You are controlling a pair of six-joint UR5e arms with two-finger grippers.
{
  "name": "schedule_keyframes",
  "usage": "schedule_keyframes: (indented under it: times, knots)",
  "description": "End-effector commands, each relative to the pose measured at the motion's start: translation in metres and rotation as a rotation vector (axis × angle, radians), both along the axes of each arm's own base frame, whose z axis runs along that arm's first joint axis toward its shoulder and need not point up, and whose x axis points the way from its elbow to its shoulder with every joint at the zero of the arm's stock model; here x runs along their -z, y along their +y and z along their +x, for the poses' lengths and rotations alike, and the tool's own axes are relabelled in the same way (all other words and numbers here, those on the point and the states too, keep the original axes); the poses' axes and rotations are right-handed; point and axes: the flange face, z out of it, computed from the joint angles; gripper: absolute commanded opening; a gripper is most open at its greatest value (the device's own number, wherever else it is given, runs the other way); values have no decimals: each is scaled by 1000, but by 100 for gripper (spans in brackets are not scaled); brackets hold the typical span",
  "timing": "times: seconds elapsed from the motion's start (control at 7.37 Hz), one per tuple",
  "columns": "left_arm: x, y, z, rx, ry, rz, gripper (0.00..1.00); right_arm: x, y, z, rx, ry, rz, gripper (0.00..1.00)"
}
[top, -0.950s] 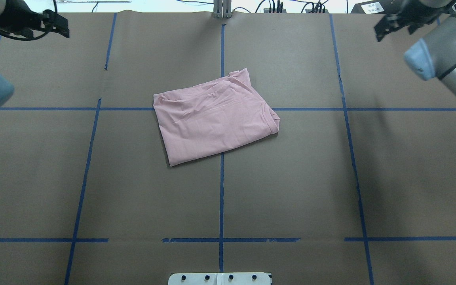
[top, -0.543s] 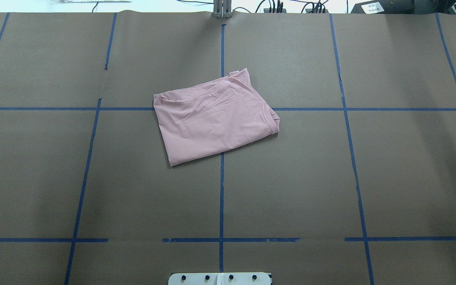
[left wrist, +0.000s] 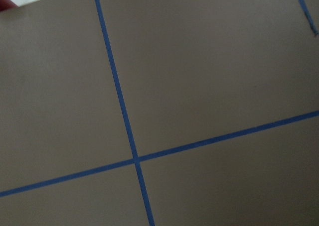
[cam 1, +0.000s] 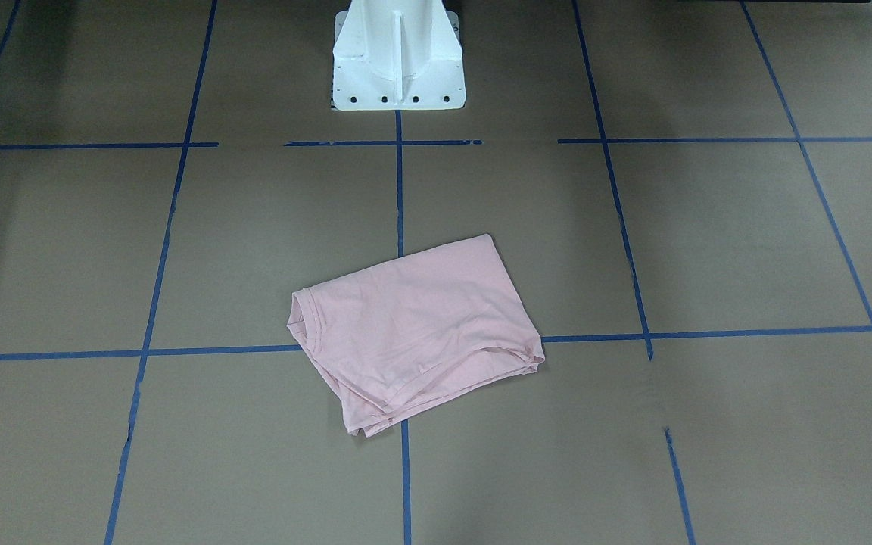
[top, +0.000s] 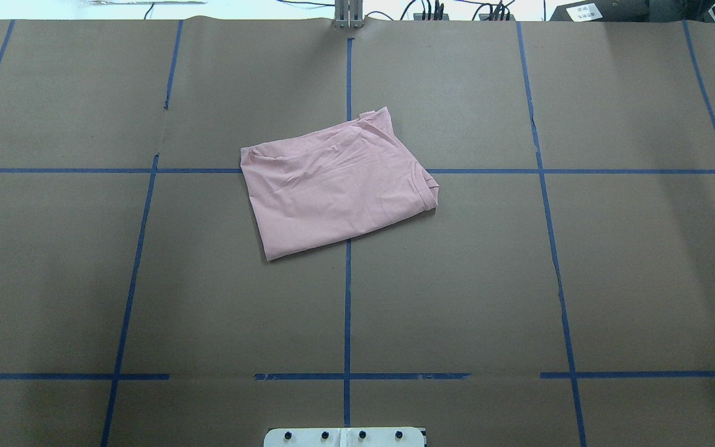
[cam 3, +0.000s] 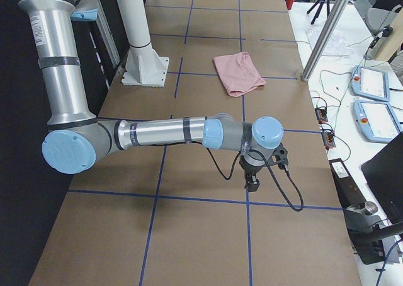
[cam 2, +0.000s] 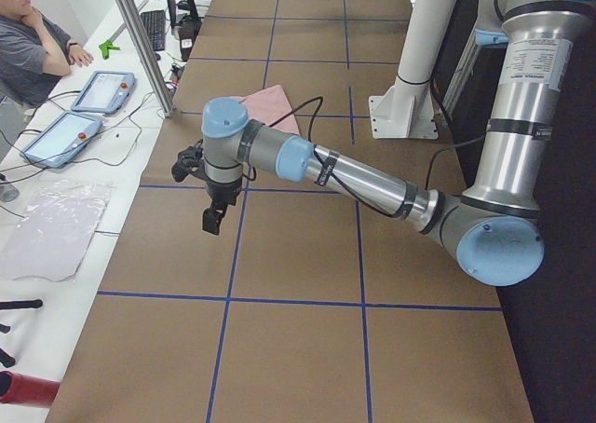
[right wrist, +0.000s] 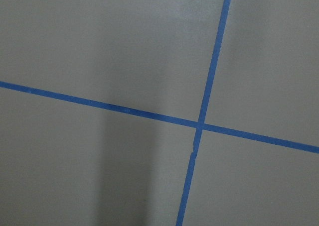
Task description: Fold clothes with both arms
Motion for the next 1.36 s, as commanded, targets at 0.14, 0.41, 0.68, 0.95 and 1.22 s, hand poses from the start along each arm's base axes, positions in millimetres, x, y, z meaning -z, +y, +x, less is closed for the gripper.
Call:
schedule_keyframes:
  times: [0.14, 0.41, 0.68, 0.95, 1.22]
  knots:
    - [-56, 13, -1, -4, -7, -91, 100, -19, 12, 0, -6, -2, -44, 100]
    - [-66, 20, -2, -4, -7, -107, 100, -40, 31, 0, -5, -5, -83, 100]
    - [-77, 25, -2, -6, -5, -128, 100, -48, 41, 7, -20, -8, -97, 100]
    - [-79, 26, -2, -5, -8, -135, 100, -51, 47, 18, -40, -9, -99, 100]
    - [-79, 26, -2, -5, -8, -136, 100, -54, 51, 19, -43, -8, -106, 100]
